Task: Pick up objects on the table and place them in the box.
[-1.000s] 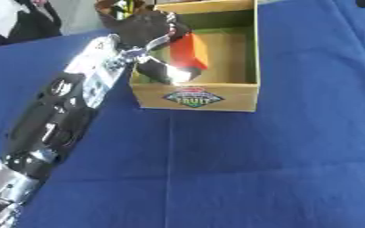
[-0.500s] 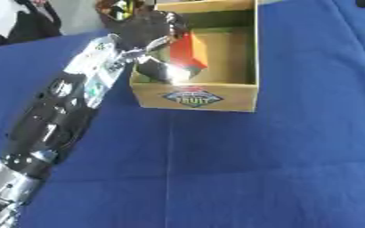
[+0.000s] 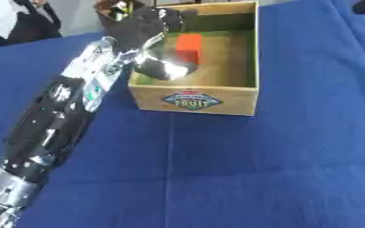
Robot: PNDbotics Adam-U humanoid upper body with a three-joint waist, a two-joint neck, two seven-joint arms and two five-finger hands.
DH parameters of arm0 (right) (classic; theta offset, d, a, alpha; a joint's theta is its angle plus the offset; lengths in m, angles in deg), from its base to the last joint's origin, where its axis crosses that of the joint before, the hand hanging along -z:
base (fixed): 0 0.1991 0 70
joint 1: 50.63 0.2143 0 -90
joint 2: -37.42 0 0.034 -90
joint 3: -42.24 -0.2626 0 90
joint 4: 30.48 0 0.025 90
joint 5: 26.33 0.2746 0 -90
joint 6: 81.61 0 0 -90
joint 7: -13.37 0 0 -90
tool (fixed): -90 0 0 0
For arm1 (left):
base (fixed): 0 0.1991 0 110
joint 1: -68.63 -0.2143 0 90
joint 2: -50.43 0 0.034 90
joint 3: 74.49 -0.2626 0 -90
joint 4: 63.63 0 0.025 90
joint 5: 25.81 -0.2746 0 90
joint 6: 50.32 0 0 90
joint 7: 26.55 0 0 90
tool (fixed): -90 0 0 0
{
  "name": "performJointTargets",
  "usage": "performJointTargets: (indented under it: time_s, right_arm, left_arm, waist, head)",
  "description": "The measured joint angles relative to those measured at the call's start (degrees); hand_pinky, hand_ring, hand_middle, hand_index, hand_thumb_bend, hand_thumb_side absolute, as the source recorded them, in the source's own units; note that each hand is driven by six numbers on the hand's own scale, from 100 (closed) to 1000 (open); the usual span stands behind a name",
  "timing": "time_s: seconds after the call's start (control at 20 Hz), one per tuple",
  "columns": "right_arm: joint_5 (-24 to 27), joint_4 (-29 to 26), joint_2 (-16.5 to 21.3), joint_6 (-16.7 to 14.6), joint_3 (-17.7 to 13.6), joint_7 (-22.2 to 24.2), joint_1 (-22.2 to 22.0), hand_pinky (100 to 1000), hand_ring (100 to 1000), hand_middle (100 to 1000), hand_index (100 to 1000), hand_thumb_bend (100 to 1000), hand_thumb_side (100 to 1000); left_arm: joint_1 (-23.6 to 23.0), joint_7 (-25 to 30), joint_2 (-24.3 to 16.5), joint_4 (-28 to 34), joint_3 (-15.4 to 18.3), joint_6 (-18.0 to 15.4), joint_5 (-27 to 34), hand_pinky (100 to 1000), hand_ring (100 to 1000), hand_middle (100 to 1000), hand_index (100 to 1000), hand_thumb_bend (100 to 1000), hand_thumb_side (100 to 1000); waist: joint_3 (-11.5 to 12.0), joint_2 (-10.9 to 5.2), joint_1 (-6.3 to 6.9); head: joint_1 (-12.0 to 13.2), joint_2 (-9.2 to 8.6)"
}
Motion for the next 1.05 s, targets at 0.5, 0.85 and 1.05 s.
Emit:
performJointTargets:
  time_s: [0.5,0.85,1.05]
  right_arm:
    - [0.0,0.0,0.0,0.0,-0.8,-1.5,-1.0,927,864,617,797,100,595]
    - [-0.1,0.0,0.0,0.0,-1.6,-2.6,-1.6,924,863,618,797,100,592]
    - [-0.3,0.0,0.0,0.1,-2.2,-3.3,-2.2,923,862,618,797,100,570]
  left_arm:
    - [-6.2,-8.9,0.4,13.9,4.3,5.1,8.8,306,472,466,805,314,779]
    - [-14.7,-13.0,0.3,23.9,4.3,9.6,15.0,305,445,445,791,276,775]
    - [-20.6,-13.0,-0.3,29.8,4.7,12.0,18.6,300,441,441,787,241,751]
  waist:
    - [2.8,-1.29,-1.71]
    - [5.4,-2.71,-3.43]
    - [6.8,-3.28,-3.96]
  head:
    - [-3.0,0.62]
    - [-5.1,1.22]
    - [-6.3,1.79]
